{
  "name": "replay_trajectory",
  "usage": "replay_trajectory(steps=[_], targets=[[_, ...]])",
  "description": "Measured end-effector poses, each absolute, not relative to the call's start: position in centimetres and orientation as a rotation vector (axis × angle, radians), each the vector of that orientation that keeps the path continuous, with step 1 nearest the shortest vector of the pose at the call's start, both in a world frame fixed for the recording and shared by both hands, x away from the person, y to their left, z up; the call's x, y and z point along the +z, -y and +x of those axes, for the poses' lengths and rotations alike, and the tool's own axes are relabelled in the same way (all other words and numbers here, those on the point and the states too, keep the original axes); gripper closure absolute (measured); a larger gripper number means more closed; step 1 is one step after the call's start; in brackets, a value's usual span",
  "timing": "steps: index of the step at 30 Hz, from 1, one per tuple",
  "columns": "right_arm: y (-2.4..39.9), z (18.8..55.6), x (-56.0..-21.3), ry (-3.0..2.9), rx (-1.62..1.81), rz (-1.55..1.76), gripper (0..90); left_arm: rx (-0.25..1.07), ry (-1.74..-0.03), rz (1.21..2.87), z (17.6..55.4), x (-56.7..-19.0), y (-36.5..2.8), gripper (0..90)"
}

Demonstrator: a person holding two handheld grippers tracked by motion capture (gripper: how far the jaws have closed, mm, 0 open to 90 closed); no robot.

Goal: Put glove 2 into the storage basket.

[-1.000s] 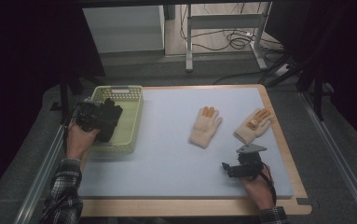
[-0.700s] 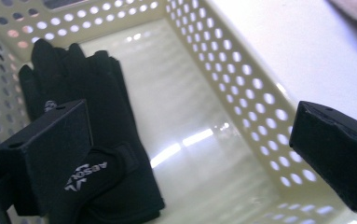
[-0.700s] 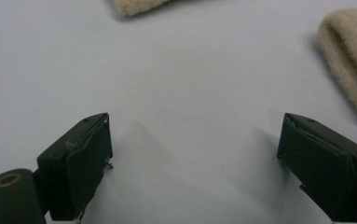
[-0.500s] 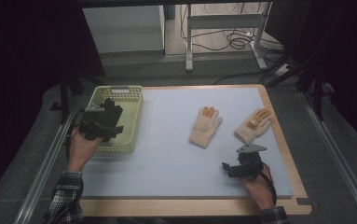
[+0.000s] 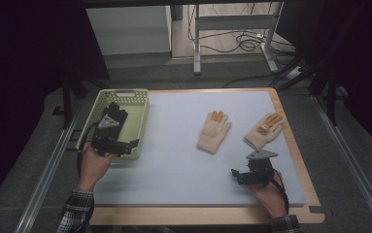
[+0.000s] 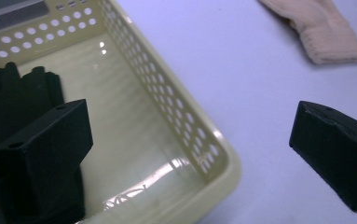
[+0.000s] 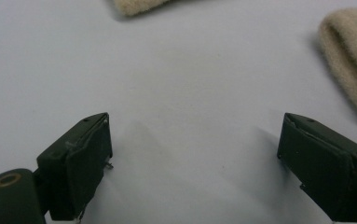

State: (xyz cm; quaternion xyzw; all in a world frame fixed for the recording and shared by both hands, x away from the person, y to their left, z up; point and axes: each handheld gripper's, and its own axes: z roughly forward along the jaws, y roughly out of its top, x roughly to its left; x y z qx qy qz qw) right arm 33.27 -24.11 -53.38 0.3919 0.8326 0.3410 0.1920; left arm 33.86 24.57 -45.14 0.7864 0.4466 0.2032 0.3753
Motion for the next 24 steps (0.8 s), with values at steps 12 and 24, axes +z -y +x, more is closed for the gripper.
replay_trajectory(steps=[12, 24], targets=[[24.1, 33.3, -53.4, -2.337, 0.958, 1.100, 9.6, 0.498, -1.008, 2.003, 31.0, -45.3, -21.1, 0.1], [24.1, 33.3, -53.4, -2.337, 0.958, 1.099, 9.6, 0.486, -0.917, 2.034, 28.9, -47.7, -17.7, 0.1]])
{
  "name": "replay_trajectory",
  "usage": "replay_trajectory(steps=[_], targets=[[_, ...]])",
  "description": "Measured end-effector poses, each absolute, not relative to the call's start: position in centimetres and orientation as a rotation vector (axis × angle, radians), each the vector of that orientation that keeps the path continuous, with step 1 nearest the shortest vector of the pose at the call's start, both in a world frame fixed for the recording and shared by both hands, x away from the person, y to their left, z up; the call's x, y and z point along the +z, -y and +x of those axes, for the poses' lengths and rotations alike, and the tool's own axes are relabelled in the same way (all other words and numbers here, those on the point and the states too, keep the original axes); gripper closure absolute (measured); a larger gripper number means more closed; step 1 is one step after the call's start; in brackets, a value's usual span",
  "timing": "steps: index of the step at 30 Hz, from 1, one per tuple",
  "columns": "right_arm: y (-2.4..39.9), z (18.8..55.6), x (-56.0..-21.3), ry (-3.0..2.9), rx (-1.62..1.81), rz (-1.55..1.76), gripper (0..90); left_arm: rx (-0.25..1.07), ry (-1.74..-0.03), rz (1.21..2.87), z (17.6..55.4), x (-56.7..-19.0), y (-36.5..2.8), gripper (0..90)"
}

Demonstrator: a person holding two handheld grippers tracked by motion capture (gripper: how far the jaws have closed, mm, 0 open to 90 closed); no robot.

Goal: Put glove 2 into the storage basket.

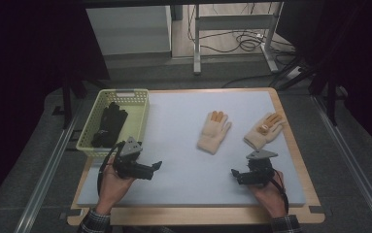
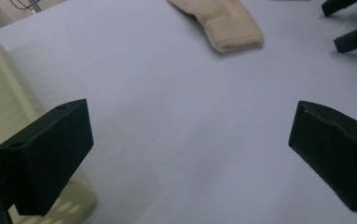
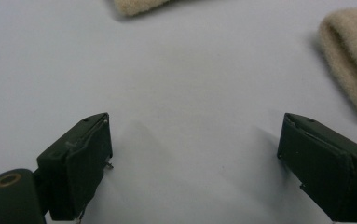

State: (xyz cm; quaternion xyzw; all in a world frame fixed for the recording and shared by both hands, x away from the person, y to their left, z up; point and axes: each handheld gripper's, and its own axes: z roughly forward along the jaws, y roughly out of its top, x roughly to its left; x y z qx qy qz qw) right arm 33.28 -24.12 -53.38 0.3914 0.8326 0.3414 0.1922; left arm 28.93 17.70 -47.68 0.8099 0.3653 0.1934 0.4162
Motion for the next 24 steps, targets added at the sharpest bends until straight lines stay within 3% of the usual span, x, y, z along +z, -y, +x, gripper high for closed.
replay_trajectory(steps=[24], targets=[[24.2, 33.3, -53.3, -2.342, 0.967, 1.094, 11.4, 0.418, -1.006, 2.196, 29.1, -55.0, -16.4, 0.0]])
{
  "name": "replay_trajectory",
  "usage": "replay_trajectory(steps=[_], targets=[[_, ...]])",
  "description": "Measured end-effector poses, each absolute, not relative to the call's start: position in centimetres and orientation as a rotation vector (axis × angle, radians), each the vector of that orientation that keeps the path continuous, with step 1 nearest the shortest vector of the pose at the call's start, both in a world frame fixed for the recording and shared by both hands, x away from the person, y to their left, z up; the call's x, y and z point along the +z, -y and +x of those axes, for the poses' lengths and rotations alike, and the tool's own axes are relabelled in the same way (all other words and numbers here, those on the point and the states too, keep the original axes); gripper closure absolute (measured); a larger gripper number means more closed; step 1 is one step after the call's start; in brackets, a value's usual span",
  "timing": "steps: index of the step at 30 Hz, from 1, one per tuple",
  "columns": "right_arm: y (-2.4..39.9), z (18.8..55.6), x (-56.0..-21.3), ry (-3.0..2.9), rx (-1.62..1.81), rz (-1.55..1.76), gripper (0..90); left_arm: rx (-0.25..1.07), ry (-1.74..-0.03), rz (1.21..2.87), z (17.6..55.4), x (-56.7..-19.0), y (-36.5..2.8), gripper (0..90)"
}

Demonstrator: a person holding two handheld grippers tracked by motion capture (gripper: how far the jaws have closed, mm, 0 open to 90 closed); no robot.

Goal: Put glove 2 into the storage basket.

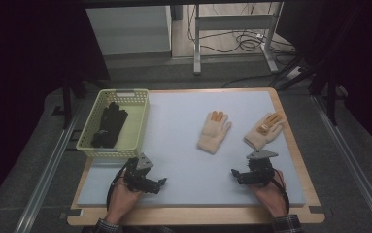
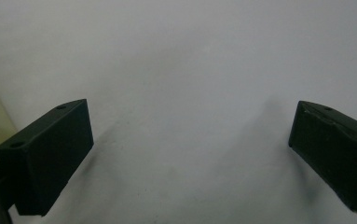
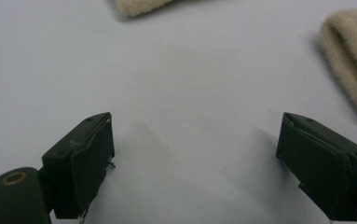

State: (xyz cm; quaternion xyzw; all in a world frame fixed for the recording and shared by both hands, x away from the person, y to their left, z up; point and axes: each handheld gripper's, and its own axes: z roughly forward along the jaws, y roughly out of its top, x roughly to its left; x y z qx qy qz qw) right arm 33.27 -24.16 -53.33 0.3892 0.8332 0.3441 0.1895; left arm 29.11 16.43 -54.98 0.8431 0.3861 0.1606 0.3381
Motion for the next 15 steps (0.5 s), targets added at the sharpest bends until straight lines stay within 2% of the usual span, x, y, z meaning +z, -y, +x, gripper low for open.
replay_trajectory(steps=[3, 15], targets=[[24.2, 33.2, -53.3, -2.344, 0.976, 1.088, 14.5, 0.369, -1.028, 2.176, 29.4, -55.1, -16.7, 0.0], [23.7, 34.3, -52.4, -2.363, 1.032, 1.118, 26.7, 0.364, -1.029, 2.175, 29.4, -55.2, -16.8, 0.0]])
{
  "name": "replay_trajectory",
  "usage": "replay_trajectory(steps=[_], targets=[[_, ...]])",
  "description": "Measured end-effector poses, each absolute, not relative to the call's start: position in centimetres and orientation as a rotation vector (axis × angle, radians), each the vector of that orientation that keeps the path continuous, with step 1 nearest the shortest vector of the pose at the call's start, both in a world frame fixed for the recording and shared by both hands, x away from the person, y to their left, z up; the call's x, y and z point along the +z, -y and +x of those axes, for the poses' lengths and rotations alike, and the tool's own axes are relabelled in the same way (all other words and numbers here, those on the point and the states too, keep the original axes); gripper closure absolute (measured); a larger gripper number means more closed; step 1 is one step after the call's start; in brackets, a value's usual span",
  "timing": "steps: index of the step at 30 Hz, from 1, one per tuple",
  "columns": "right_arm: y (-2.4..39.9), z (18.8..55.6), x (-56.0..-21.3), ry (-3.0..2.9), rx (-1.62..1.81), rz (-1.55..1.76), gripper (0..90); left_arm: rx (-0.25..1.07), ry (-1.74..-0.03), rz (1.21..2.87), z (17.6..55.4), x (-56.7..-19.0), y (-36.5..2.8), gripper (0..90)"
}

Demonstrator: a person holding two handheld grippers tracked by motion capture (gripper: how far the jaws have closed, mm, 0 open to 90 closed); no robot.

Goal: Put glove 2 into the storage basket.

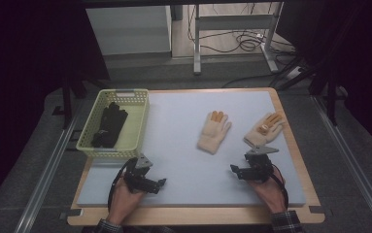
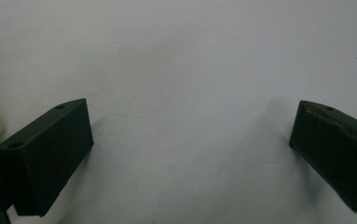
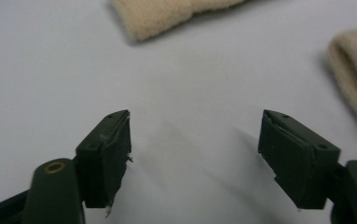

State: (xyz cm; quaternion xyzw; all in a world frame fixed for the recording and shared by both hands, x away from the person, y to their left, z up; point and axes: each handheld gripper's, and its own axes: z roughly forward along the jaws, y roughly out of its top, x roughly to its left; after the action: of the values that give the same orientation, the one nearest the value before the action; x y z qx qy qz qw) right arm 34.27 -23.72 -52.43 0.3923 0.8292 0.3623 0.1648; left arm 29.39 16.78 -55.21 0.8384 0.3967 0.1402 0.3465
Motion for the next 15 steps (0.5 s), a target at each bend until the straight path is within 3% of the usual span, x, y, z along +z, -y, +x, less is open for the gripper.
replay_trajectory(steps=[15], targets=[[19.7, 39.6, -51.1, -2.371, 1.052, 1.106, 30.5, 0.365, -1.030, 2.172, 29.4, -55.2, -16.8, 0.0]])
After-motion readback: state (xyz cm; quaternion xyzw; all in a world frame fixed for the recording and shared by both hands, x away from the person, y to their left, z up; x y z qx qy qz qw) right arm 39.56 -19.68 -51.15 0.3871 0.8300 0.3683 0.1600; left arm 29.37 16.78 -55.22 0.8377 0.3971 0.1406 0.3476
